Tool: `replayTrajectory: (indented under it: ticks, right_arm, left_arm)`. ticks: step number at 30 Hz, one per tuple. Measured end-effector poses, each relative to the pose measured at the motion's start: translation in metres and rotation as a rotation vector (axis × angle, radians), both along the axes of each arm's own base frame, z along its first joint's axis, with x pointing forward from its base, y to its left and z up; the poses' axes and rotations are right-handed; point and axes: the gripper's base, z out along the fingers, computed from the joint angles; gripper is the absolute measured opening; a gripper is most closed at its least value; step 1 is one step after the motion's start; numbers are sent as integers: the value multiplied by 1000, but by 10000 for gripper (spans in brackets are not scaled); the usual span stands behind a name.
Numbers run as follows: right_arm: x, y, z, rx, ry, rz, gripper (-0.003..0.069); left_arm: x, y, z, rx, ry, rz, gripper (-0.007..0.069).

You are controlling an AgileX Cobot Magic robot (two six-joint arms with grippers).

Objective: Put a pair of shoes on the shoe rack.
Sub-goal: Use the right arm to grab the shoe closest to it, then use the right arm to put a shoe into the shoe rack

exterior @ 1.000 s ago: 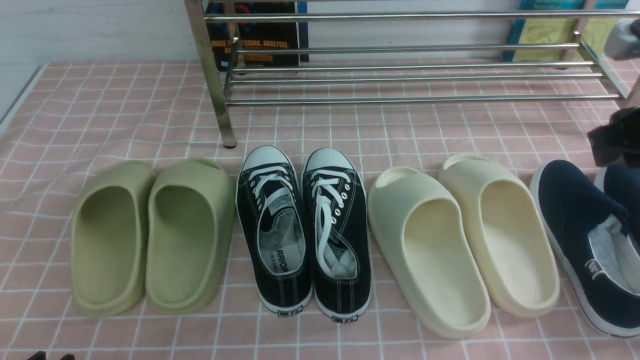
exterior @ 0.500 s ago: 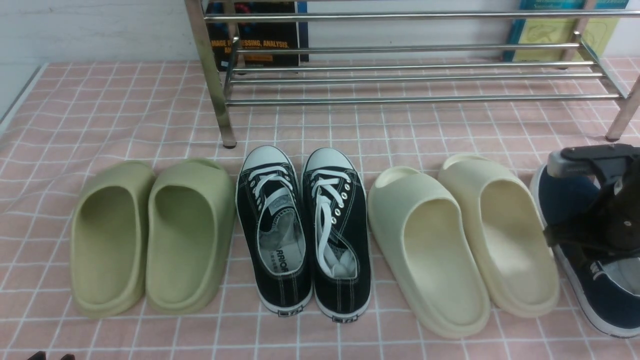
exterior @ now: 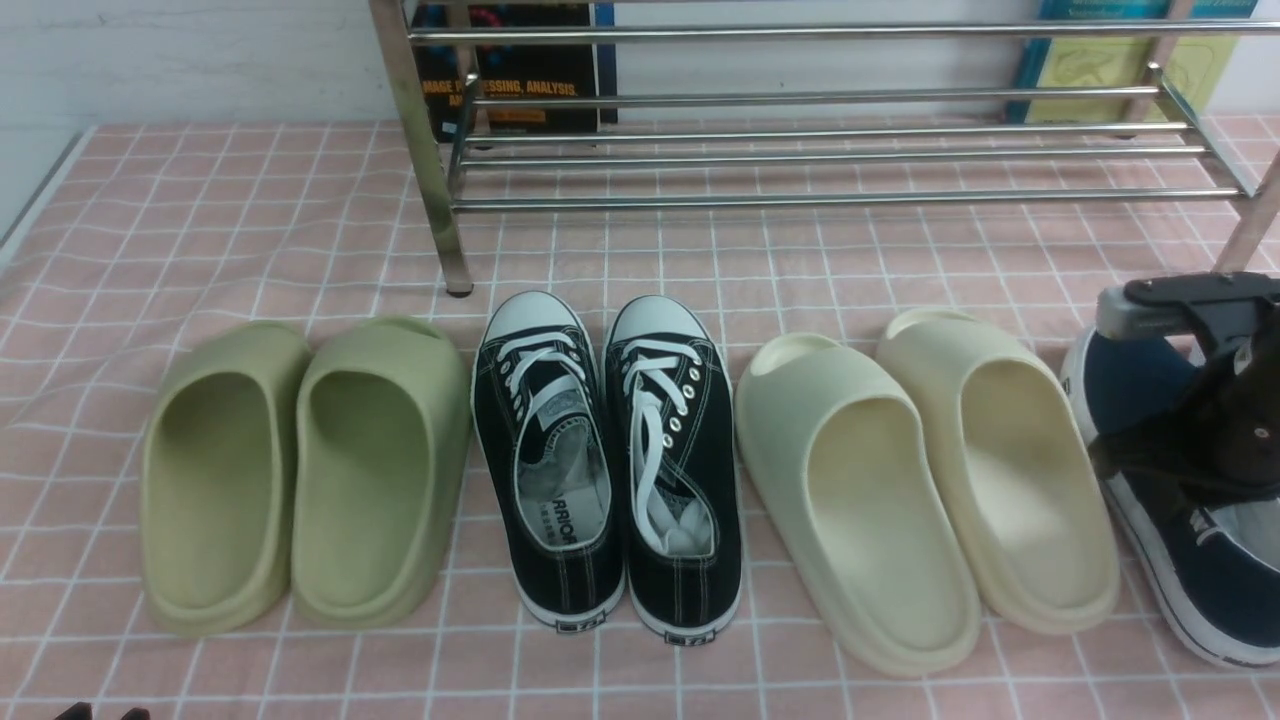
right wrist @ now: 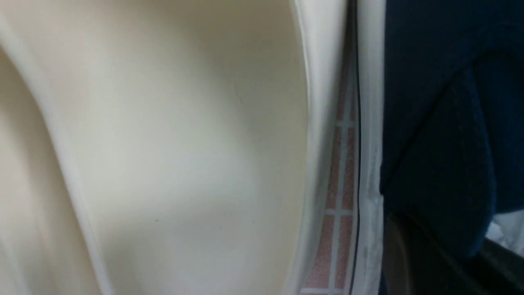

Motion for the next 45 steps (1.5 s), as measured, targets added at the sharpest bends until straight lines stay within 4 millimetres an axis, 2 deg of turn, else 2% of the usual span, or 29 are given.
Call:
replayTrajectory:
  ticks: [3,5,6,7,8,9,11,12,14,15,18,19,23,26,30,45]
  right_arm:
    - [10,1,15,-4,-26,22,22]
    - [29,3,34,-15,-71,68,22]
    - [33,3,37,-16,-80,74,22]
    - [50,5,45,-21,-113,94,22]
    - [50,5,45,-22,-113,96,22]
    - [68,7,48,-25,-136,106,22]
    - [83,8,50,-24,-149,106,22]
    - [99,10,52,-26,-156,112,22]
    - [109,11,55,-25,-165,111,22]
    - [124,12,61,-25,-191,112,22]
    - [146,15,73,-26,-247,119,22]
    - [148,15,73,-26,-251,121,22]
    - [181,18,78,-30,-330,133,22]
    - [197,21,65,-11,-320,133,22]
    - [209,27,52,23,-306,135,22]
    - [215,29,56,-2,-342,212,23]
  left_arm:
    - [0,0,0,0,0,0,239]
    - [0,0,0,0,0,0,239]
    - [0,0,0,0,0,0,239]
    - [0,0,0,0,0,0,239]
    - [0,0,0,0,0,0,239]
    - [0,0,0,0,0,0,239]
    - [0,0,0,1,0,0,239]
    - [0,0,0,1,0,0,239]
    - [0,0,0,1,0,0,239]
    - [0,0,0,1,0,0,239]
    - [0,0,0,1,0,0,239]
    - [0,0,0,1,0,0,239]
    - [0,0,0,1,0,0,239]
    - [0,0,0,1,0,0,239]
    - [0,0,0,1,0,0,239]
    - [0,0,0,1,0,0,239]
